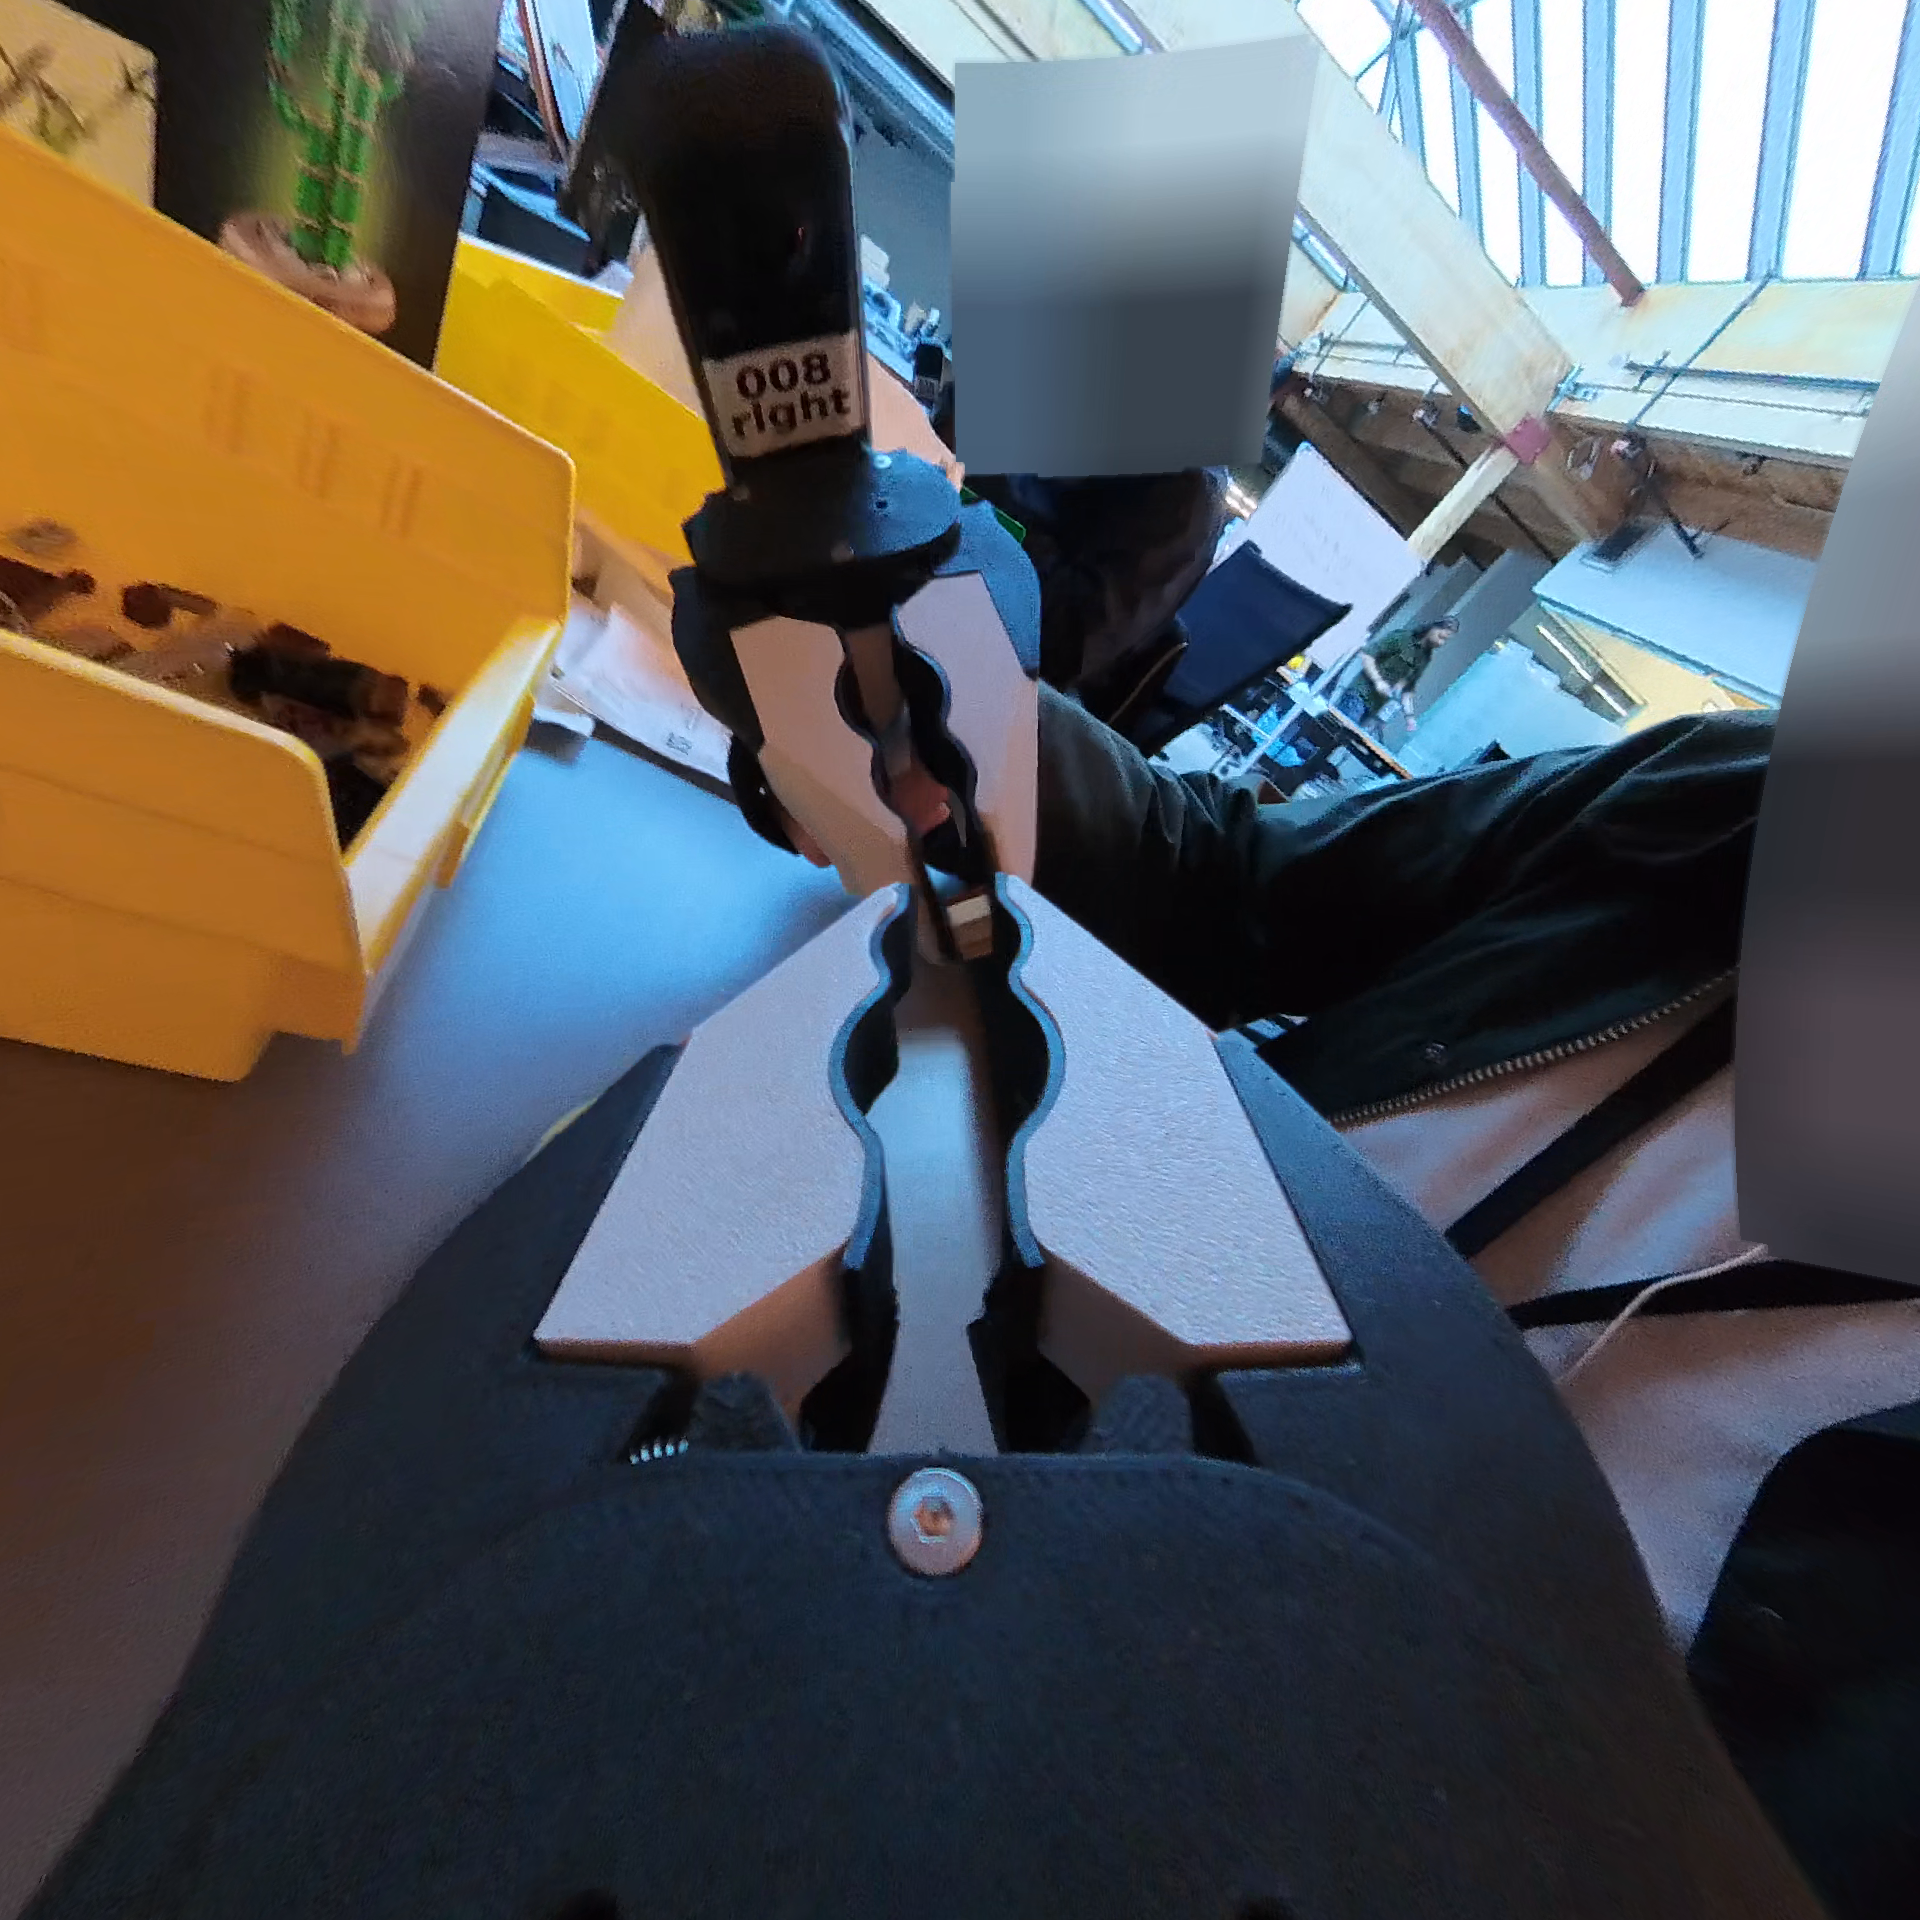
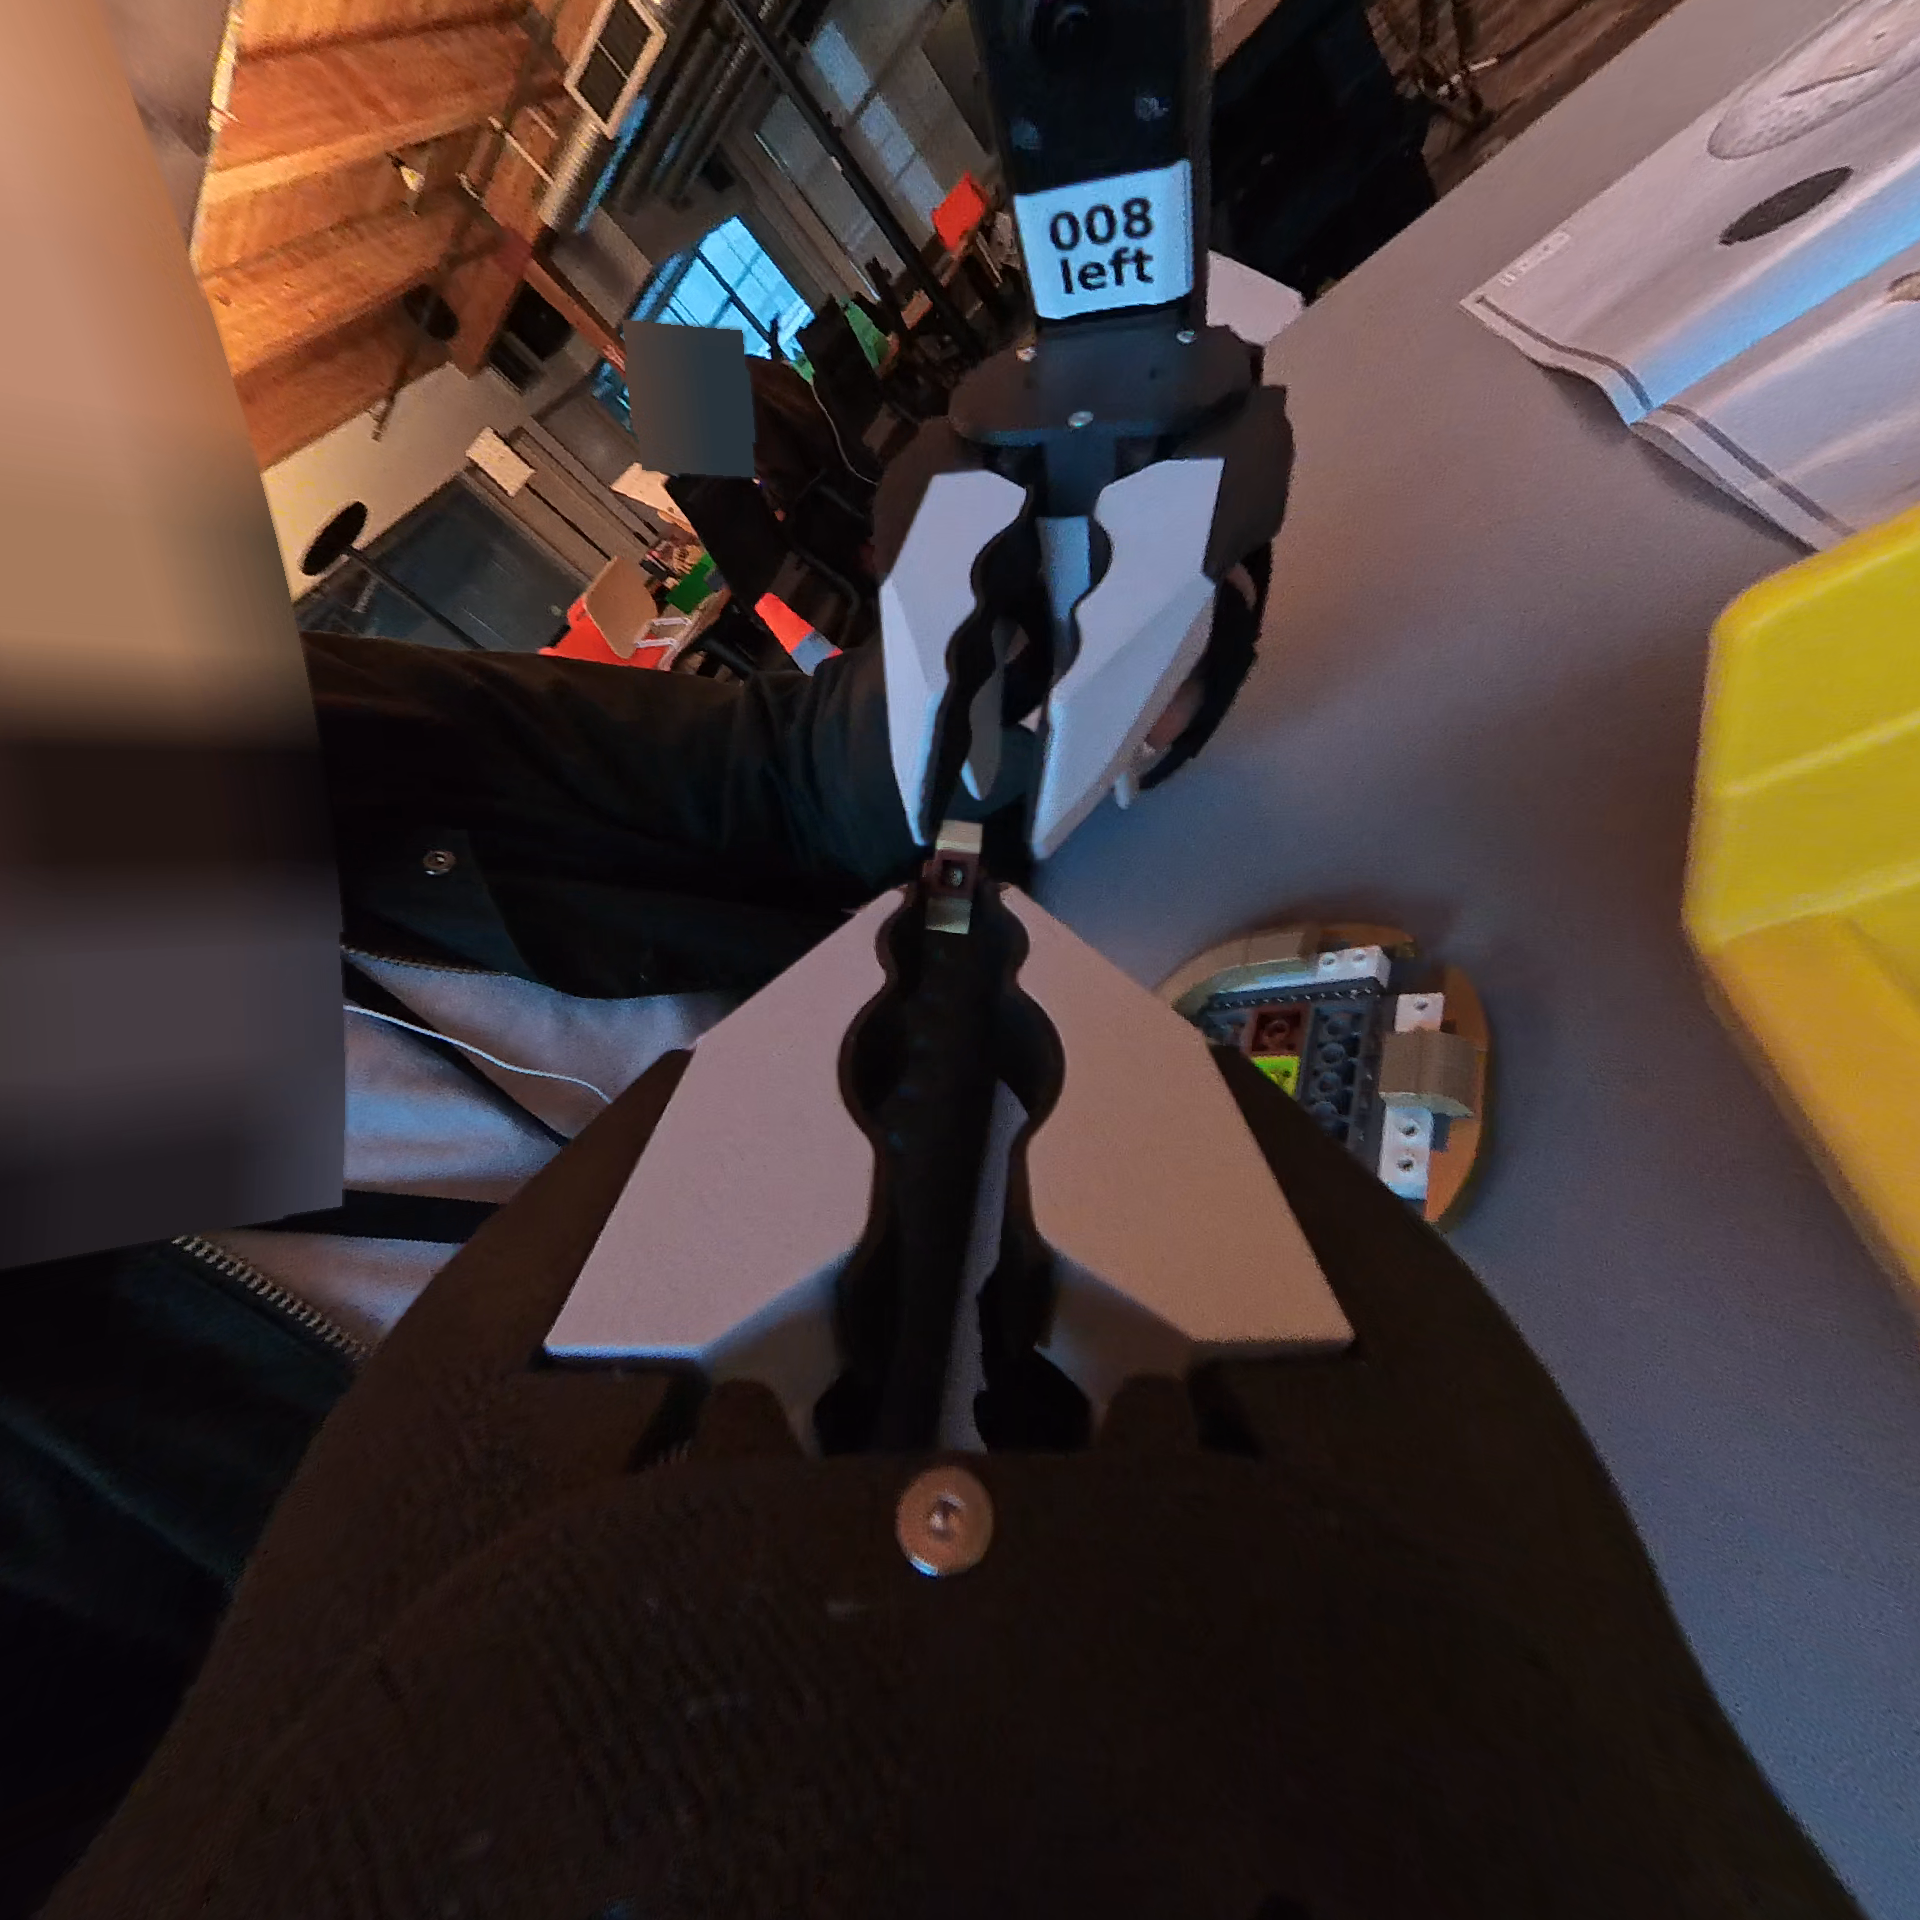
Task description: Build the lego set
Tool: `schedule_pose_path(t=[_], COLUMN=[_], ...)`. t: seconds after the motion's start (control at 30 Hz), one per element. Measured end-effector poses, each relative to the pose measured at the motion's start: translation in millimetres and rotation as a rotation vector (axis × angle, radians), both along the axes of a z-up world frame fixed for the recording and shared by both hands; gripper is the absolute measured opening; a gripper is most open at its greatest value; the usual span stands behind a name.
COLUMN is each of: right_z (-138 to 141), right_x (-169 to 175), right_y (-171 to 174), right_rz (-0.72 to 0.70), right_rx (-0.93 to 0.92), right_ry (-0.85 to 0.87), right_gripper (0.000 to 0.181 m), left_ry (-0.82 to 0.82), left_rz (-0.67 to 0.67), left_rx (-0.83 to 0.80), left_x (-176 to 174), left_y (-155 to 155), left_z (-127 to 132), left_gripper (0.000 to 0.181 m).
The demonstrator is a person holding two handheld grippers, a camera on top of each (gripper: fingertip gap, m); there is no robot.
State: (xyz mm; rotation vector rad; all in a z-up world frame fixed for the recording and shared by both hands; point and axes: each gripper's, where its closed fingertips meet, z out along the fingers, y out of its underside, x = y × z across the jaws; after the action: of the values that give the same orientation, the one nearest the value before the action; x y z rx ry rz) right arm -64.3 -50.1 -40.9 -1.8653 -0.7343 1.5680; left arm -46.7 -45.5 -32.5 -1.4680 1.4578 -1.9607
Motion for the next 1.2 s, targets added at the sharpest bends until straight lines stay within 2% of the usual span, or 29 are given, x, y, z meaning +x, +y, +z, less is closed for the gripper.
schedule_pose_path(t=[0.27, 0.63, 0.8, 1.2], right_z=[-17.1, -18.7, -23.9, -9.1], right_x=[2.2, 6.3, 6.0, 7.1], right_y=[4.9, 7.1, 7.0, 2.9], right_rz=[-0.024, -0.036, -0.035, -0.026], right_rx=[0.022, 0.057, 0.084, 0.129], right_ry=[-0.108, -0.151, -0.198, -0.187], right_gripper=[0.008, 0.007, 0.007, 0.006], left_ry=[0.089, 0.101, 0.12, 0.096], left_rz=[-0.022, -0.034, -0.028, -0.034], left_rx=[-0.025, -0.019, 0.075, 0.101], left_x=[1.1, -0.8, -1.7, -4.1], left_y=[0.1, -0.4, -0.9, -4.5], left_z=[-14.9, -17.4, -23.2, -8.7], left_gripper=[0.006, 0.007, 0.006, 0.006])
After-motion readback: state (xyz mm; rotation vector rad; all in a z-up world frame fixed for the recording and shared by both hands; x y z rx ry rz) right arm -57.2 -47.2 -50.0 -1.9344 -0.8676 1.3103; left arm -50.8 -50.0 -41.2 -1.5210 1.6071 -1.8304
